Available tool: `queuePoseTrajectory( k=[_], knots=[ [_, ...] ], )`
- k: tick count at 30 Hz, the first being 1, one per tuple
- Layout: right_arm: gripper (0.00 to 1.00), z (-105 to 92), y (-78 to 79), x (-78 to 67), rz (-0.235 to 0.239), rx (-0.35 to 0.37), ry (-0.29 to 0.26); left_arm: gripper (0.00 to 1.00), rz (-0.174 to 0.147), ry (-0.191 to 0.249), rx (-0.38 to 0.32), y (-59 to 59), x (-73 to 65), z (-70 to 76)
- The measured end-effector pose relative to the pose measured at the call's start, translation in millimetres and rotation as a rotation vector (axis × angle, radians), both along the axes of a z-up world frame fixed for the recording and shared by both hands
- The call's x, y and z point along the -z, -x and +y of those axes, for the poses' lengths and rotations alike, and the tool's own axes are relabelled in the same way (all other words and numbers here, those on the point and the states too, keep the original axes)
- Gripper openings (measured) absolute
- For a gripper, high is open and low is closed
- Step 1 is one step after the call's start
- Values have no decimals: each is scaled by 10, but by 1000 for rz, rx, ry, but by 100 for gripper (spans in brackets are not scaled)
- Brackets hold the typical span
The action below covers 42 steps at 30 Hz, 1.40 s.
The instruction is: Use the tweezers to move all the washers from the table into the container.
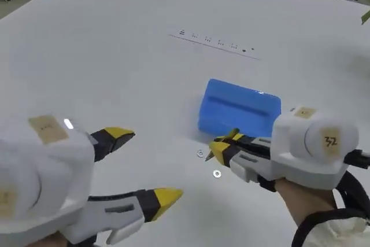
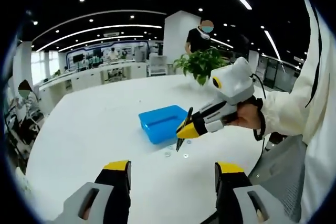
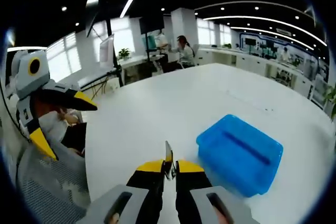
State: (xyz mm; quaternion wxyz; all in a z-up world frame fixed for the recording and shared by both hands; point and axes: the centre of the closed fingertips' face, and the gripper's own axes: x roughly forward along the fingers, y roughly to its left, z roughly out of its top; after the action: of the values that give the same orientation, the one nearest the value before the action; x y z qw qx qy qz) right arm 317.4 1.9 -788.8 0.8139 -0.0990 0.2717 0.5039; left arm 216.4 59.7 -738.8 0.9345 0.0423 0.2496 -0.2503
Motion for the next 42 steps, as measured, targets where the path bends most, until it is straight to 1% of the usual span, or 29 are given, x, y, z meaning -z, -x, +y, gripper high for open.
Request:
queuePoseTrajectory(
  k=[3, 5, 7, 11, 12, 14, 17, 19, 21, 22, 23, 27, 31, 32, 33, 34, 36, 40, 42],
  knots=[
    [4, 32, -75, 18, -1, 17, -2, 75, 15, 25, -52, 54, 29, 27],
    [4, 52, -99, 49, 4, 23, 0, 83, 29, 41, -74, 82, 68, 33],
    [4, 62, -104, 74, 5, 23, 5, 86, 32, 40, -85, 95, 90, 47],
    [4, 80, -145, 142, -4, 36, 26, 87, 45, 28, -129, 128, 152, 124],
    [4, 82, -171, 178, -4, 44, 38, 86, 44, 18, -136, 136, 168, 150],
    [4, 99, -182, 219, -9, 37, 52, 86, 49, 12, -143, 143, 186, 179],
    [4, 106, -206, 283, -9, 33, 71, 86, 47, 6, -153, 153, 183, 219],
    [4, 100, -217, 314, -10, 34, 83, 86, 38, -1, -157, 156, 168, 243],
    [5, 104, -217, 336, -5, 34, 89, 86, 35, -6, -169, 162, 165, 270],
    [5, 103, -219, 340, -8, 35, 91, 86, 38, -4, -172, 168, 167, 275],
    [5, 104, -222, 340, -6, 36, 91, 85, 47, -1, -173, 181, 178, 276],
    [5, 124, -244, 328, -9, 41, 83, 85, 51, 4, -184, 199, 185, 289],
    [5, 134, -264, 393, 3, 38, 96, 85, 63, 2, -184, 211, 206, 281],
    [5, 141, -261, 379, 6, 39, 83, 85, 63, 2, -183, 209, 206, 282],
    [5, 135, -267, 381, 14, 45, 84, 85, 62, 1, -183, 205, 202, 281],
    [5, 134, -269, 380, 11, 46, 87, 85, 62, 0, -182, 203, 200, 281],
    [4, 132, -276, 382, -26, 25, 114, 85, 57, 0, -181, 194, 190, 277],
    [4, 160, -246, 389, -31, 14, 119, 86, 59, -8, -176, 186, 193, 271],
    [3, 156, -244, 391, -52, 7, 134, 86, 56, -13, -175, 185, 185, 273]
  ],
)
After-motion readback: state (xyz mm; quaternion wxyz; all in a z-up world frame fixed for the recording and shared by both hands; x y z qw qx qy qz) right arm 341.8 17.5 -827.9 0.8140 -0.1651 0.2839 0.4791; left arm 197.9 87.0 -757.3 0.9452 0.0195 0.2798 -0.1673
